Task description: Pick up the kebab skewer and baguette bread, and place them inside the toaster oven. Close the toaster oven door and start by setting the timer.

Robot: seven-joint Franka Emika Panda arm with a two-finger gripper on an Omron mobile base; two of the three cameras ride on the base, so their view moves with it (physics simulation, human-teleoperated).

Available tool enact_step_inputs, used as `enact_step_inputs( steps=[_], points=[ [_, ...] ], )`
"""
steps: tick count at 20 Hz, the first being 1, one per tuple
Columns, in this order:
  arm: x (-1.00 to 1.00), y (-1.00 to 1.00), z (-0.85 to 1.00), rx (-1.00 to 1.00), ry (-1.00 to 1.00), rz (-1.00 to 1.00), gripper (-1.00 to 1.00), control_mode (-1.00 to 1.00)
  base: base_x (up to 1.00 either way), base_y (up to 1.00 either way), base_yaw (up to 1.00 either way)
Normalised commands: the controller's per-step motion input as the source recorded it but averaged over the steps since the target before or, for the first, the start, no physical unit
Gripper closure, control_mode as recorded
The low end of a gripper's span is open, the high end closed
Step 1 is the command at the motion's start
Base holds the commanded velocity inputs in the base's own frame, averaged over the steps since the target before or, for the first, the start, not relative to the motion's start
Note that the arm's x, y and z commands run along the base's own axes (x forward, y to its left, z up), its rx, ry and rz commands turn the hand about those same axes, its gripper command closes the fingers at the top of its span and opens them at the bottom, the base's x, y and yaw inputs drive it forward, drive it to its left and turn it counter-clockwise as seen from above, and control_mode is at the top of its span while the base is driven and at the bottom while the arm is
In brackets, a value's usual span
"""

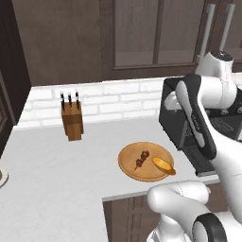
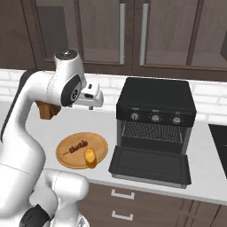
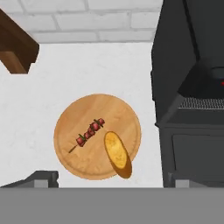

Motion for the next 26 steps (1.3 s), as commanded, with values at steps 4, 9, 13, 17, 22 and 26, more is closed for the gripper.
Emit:
enact_step_inputs(
  steps=[4,9,13,17,22,26],
  points=[
    [-0.41,-0.96,-0.03,0.05,-0.04,-0.02,-1.00,-1.00,0.00,0.00,0.00],
    [-0.41,-0.76,-0.16,0.00,-0.03,-0.06,-1.00,-1.00,0.00,0.00,0.00],
    [-0.03,-0.72,-0.25,0.00,-0.01,-0.11,-1.00,-1.00,0.00,0.00,0.00],
    [0.00,-0.71,-0.47,0.00,-0.05,-0.07,-1.00,-1.00,0.00,0.00,0.00],
    [0.00,-0.64,-0.57,0.00,-0.12,-0.04,-1.00,-1.00,0.00,0.00,0.00],
    [0.00,-0.43,-0.32,0.00,-0.27,0.00,-1.00,-1.00,0.00,0.00,0.00]
  ],
)
